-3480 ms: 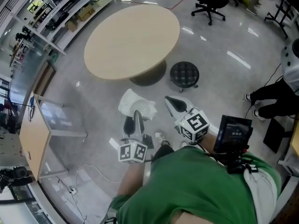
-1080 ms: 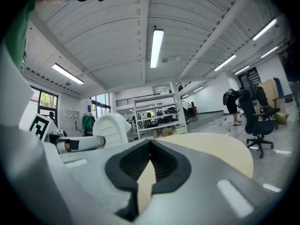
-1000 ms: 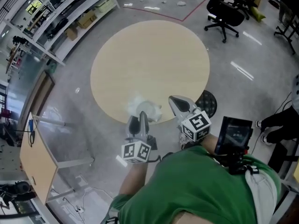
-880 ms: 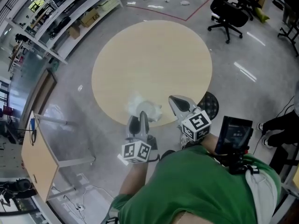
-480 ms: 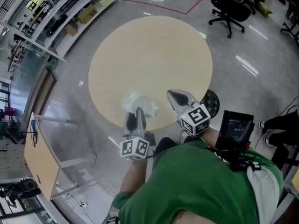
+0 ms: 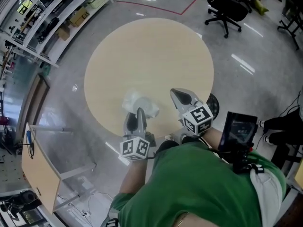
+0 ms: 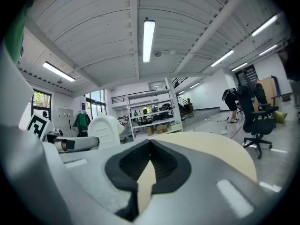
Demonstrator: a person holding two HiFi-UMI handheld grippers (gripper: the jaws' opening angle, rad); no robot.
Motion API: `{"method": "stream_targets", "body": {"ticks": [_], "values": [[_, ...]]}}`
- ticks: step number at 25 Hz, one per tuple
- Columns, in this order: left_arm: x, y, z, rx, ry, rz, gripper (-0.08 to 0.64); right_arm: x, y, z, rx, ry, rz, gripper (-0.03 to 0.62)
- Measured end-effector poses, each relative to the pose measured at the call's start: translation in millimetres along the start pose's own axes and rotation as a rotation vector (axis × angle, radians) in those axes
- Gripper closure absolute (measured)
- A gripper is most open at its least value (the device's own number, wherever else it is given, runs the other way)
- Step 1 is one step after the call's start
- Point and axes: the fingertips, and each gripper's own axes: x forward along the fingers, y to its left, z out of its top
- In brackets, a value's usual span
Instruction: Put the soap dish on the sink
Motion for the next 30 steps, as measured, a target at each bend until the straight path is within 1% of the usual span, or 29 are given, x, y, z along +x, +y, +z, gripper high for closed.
{"method": "stream_targets", "body": {"ticks": [4, 8, 14, 21, 26, 30], "values": [[14.1, 10.3, -8.1, -0.008, 0.019, -0.027, 0.431, 8.1, -4.0, -0.7, 0.002, 0.036, -0.025, 0.591], [26.6, 21.2, -20.4, -0.019, 0.070, -0.036, 0.431, 16.4, -7.2, -6.8, -0.008, 0.065, -0.039, 0.591], [46.2, 37.4, -45.4, -0.033, 0.156, -0.035, 0.431, 28.1, -17.1, -26.6, 0.013, 0.132, -0.066, 0.591], [68.2, 55.5, -99.2, -0.059, 0.276, -0.017, 0.431, 45.1, -37.8, -57.7, 0.049, 0.188, -0.098, 0.591], [79.2, 61.2, -128.9, -0.079, 0.357, -0.001, 0.431, 47.2, -50.4, -76.5, 0.087, 0.233, -0.117, 0.591], [95.8, 64.0, -150.3, -0.102, 0.402, 0.001, 0.431, 54.8, -60.1, -94.6, 0.109, 0.267, -0.118, 0.591]]}}
